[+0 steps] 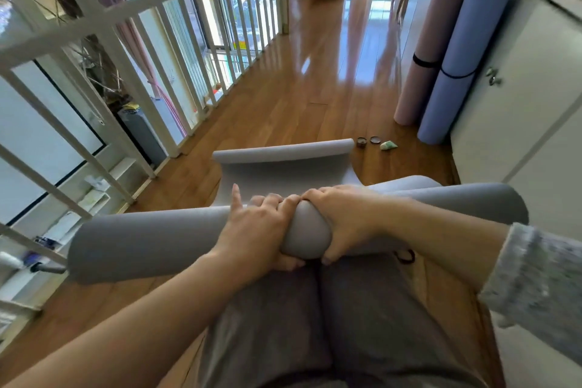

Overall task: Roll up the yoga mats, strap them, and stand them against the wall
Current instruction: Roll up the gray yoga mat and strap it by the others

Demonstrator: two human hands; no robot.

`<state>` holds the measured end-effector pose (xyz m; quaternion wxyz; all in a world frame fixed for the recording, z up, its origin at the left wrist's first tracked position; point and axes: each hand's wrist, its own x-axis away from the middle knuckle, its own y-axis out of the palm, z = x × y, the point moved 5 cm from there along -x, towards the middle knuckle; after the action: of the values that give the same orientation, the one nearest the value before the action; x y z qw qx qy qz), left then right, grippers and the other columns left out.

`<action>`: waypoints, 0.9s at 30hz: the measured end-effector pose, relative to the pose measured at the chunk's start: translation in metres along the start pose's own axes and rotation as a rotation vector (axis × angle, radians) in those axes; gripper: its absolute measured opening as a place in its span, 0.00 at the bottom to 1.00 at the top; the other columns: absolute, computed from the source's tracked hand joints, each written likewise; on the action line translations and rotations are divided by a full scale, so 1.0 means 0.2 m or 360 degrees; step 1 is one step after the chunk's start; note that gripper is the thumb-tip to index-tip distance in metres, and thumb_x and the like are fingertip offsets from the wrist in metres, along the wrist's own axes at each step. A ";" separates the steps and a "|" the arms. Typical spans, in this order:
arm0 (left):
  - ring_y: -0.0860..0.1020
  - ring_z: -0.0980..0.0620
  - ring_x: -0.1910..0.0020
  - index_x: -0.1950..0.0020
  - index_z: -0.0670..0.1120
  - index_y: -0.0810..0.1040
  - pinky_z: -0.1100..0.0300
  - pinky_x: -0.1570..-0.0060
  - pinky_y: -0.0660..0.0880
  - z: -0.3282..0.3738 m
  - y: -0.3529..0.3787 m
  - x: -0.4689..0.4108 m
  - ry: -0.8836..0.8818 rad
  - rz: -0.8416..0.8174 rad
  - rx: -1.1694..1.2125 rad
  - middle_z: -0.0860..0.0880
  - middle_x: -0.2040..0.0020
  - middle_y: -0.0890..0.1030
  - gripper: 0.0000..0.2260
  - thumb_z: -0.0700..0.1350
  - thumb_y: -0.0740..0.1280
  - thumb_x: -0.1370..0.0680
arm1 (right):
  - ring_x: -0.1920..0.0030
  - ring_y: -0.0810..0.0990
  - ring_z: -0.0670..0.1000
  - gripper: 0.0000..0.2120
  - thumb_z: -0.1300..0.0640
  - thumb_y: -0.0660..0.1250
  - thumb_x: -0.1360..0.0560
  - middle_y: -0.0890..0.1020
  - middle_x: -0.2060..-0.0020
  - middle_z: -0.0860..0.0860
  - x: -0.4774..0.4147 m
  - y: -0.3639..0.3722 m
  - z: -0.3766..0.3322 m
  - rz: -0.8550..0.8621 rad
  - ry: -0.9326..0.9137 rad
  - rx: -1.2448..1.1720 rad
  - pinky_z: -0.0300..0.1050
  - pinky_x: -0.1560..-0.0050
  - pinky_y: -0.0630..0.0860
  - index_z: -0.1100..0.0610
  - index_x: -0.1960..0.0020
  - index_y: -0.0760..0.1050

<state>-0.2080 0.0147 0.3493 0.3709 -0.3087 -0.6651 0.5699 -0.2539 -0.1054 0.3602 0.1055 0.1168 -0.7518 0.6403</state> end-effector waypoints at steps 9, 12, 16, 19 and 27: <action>0.69 0.50 0.33 0.26 0.57 0.56 0.42 0.29 0.58 -0.10 -0.03 -0.14 0.0049 -0.0286 0.0279 0.53 0.33 0.71 0.44 0.70 0.69 0.35 | 0.48 0.79 0.58 0.45 0.39 0.76 0.43 0.79 0.44 0.56 0.05 0.12 -0.03 0.0710 0.0078 0.0432 0.56 0.48 0.76 0.57 0.32 0.67; 0.66 0.48 0.30 0.24 0.55 0.52 0.35 0.29 0.50 -0.06 -0.03 -0.09 0.0020 -0.0116 0.0028 0.53 0.28 0.65 0.44 0.67 0.68 0.32 | 0.51 0.79 0.57 0.44 0.40 0.75 0.43 0.80 0.46 0.55 0.03 0.11 -0.01 0.0694 0.0083 0.0422 0.55 0.50 0.76 0.57 0.33 0.68; 0.66 0.48 0.30 0.24 0.53 0.52 0.37 0.29 0.49 0.00 0.00 0.00 -0.0066 0.0160 -0.0139 0.51 0.28 0.65 0.41 0.64 0.68 0.30 | 0.52 0.80 0.57 0.43 0.41 0.76 0.44 0.80 0.48 0.55 0.04 0.12 -0.03 0.0694 0.0083 0.0459 0.53 0.51 0.77 0.57 0.34 0.70; 0.70 0.48 0.33 0.25 0.51 0.55 0.36 0.29 0.48 -0.03 -0.10 -0.02 -0.0088 0.0138 -0.0058 0.50 0.32 0.69 0.41 0.63 0.69 0.32 | 0.51 0.80 0.55 0.40 0.40 0.73 0.39 0.80 0.47 0.53 0.05 0.00 -0.06 0.0661 0.0010 0.0511 0.51 0.51 0.75 0.55 0.33 0.68; 0.69 0.49 0.33 0.24 0.51 0.52 0.40 0.28 0.47 0.06 -0.30 0.20 -0.0012 0.0154 -0.0231 0.51 0.30 0.67 0.43 0.66 0.65 0.31 | 0.46 0.78 0.53 0.38 0.38 0.69 0.34 0.77 0.42 0.50 0.33 -0.18 -0.20 0.0639 -0.0088 0.0543 0.51 0.45 0.75 0.52 0.29 0.63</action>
<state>-0.2397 0.0319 0.4137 0.3171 -0.3644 -0.6902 0.5388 -0.3061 -0.0736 0.4200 -0.0656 -0.0013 -0.6437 0.7624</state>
